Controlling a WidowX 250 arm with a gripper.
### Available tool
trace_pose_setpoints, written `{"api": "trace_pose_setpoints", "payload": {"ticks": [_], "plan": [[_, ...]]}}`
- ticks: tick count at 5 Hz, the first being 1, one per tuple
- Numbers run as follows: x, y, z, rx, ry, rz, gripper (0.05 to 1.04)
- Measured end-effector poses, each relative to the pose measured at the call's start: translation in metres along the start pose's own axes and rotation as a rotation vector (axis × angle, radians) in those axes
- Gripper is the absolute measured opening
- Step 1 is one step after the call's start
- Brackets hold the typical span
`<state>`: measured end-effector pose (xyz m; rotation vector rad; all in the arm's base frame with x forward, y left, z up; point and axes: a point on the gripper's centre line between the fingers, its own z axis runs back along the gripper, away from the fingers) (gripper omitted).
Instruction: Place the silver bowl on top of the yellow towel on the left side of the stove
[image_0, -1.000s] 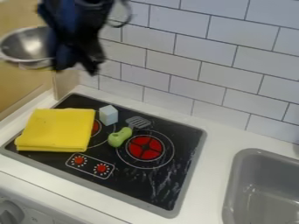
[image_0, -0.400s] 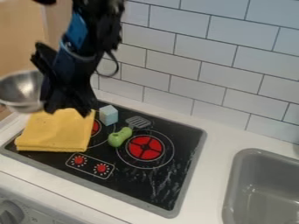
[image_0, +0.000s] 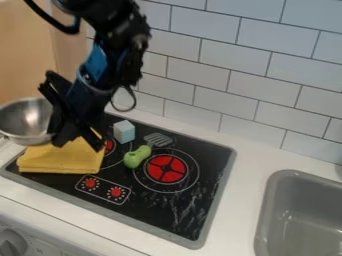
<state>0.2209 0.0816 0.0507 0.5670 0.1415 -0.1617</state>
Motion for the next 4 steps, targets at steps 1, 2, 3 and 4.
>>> {"api": "trace_pose_setpoints", "payload": {"ticks": [1,2,3,4], "plan": [[0.01,0.0,-0.005,0.009,0.003,-0.004,0.053],[0.023,-0.006,-0.014,0.007,0.016,-0.018,0.054],[0.032,-0.01,-0.016,0.002,0.018,-0.02,0.053],[0.04,-0.012,-0.016,-0.009,0.01,-0.021,0.078]]}}
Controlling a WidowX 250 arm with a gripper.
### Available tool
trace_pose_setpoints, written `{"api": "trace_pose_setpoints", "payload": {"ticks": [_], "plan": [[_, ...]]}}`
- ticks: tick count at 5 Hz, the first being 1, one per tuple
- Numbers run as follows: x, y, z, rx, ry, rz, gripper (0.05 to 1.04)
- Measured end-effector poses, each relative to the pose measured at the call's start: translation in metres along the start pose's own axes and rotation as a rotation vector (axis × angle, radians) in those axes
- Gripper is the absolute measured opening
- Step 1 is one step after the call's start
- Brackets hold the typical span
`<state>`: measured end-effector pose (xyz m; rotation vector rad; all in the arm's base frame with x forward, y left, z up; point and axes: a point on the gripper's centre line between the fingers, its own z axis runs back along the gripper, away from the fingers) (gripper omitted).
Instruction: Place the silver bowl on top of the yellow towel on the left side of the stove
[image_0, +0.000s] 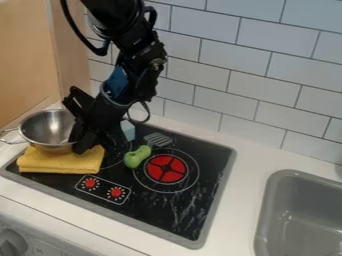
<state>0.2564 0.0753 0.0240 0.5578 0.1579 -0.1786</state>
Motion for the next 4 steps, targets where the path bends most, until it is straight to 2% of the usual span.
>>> {"api": "trace_pose_setpoints", "payload": {"ticks": [1,2,3,4], "plan": [[0.006,0.003,0.007,-0.005,-0.002,0.028,0.239],[0.014,0.002,0.015,0.003,-0.026,0.037,0.501],[0.015,0.001,0.017,0.007,-0.026,0.038,0.812],[0.014,0.0,0.017,0.003,-0.021,0.041,1.018]]}}
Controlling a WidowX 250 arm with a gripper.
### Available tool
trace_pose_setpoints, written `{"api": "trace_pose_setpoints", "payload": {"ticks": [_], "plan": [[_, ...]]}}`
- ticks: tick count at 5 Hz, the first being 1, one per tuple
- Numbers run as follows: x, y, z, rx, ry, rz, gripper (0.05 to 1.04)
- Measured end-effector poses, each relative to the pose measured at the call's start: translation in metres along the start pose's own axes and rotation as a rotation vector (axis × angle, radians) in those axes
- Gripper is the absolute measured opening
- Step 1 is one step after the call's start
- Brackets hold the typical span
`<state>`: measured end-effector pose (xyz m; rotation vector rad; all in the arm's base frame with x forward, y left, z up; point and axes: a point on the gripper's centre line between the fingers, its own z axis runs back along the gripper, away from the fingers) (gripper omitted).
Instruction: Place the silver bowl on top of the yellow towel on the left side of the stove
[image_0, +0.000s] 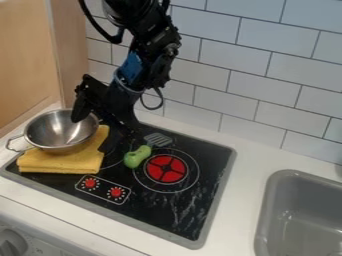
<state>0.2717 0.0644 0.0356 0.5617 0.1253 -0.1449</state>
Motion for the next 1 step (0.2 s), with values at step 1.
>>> {"api": "trace_pose_setpoints", "payload": {"ticks": [1], "plan": [[0.0005,-0.0037,0.0044,-0.014,-0.01,-0.01,1.009]]}}
